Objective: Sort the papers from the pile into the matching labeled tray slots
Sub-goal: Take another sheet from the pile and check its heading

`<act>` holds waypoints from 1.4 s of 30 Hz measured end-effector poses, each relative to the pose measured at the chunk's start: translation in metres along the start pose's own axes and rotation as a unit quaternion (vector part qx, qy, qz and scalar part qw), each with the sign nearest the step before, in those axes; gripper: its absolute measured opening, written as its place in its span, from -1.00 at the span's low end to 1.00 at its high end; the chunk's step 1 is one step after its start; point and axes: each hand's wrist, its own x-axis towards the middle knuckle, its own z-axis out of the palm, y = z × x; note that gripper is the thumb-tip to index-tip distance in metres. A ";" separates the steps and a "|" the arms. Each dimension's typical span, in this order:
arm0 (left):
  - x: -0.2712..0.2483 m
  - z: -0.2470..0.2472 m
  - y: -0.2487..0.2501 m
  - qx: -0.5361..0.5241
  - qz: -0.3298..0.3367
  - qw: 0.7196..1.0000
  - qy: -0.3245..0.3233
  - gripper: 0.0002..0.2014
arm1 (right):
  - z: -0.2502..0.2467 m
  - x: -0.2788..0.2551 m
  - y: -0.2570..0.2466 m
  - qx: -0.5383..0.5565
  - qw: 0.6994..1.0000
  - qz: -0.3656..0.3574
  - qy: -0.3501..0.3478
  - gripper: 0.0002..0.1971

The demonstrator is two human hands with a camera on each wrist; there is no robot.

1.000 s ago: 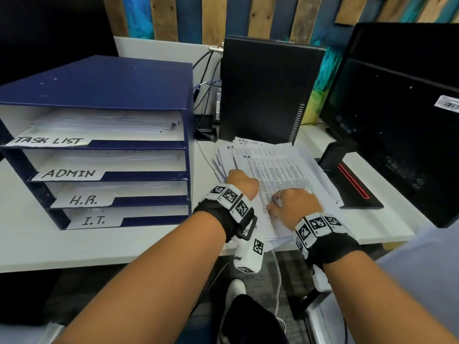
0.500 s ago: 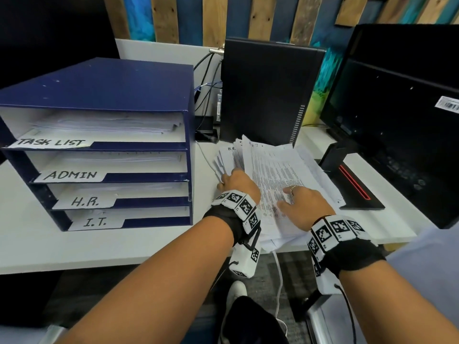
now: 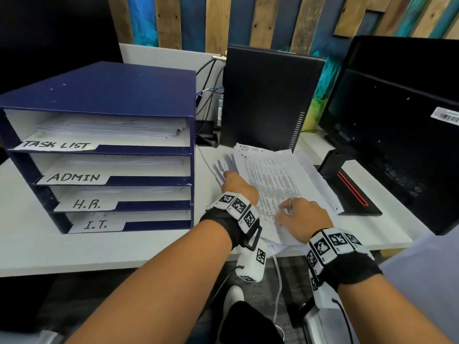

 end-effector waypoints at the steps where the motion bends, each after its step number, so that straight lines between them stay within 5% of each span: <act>1: -0.002 0.000 0.000 0.007 0.011 1.000 -0.003 -0.63 | 0.000 0.000 0.000 0.004 1.000 -0.001 0.000 -0.59; 4: -0.006 -0.004 -0.006 0.014 0.017 1.000 -0.002 -0.81 | -0.004 -0.001 -0.001 0.020 1.000 -0.003 0.011 -0.61; 9: -0.019 -0.024 -0.037 0.004 0.049 0.999 0.004 -0.80 | -0.019 0.003 0.005 0.050 0.997 0.005 0.050 -0.59; 20: -0.051 -0.039 -0.065 -0.034 0.093 0.995 0.022 -0.85 | -0.019 0.003 0.013 0.036 0.999 0.034 -0.002 -0.26; 27: -0.062 -0.035 -0.043 -0.150 0.112 0.982 -0.002 -0.66 | -0.024 0.002 0.018 0.060 0.997 0.030 -0.024 -0.19; 37: -0.066 -0.047 -0.048 -0.265 0.087 0.958 -0.069 -0.56 | -0.032 0.015 0.030 0.283 0.950 0.049 0.120 -0.38; 42: -0.060 -0.050 -0.036 -0.269 0.068 0.959 -0.049 -0.88 | -0.039 0.014 0.027 0.284 0.941 0.051 0.177 -0.68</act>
